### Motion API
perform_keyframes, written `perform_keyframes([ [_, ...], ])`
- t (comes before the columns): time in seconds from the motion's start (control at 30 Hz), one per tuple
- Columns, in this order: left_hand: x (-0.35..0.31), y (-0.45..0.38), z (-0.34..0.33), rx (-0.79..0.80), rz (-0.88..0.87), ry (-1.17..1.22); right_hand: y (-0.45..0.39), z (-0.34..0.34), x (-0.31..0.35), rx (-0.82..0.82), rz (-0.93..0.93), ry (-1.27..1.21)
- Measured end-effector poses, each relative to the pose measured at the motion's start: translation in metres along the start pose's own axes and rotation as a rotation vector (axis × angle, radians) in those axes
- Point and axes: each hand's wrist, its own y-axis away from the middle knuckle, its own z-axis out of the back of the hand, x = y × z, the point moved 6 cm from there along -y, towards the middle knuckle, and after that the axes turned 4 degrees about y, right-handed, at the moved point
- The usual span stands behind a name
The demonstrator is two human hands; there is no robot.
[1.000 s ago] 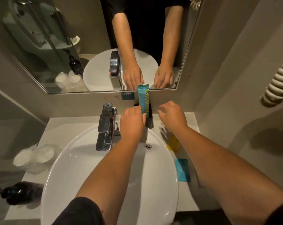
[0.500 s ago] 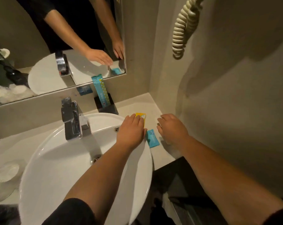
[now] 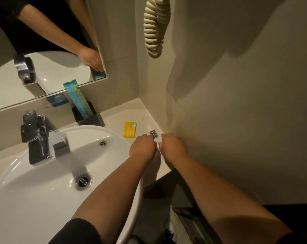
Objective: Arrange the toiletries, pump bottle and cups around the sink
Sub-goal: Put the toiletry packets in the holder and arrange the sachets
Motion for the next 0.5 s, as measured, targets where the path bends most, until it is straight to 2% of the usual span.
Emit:
perform_keyframes([
  [0.2, 0.011, -0.029, -0.013, 0.008, 0.287, 0.332, -0.027, -0.019, 0.000, 0.092, -0.119, -0.116],
  [0.5, 0.034, -0.061, -0.031, -0.037, 0.501, 0.597, -0.059, -0.034, 0.008, 0.086, -0.159, -0.106],
])
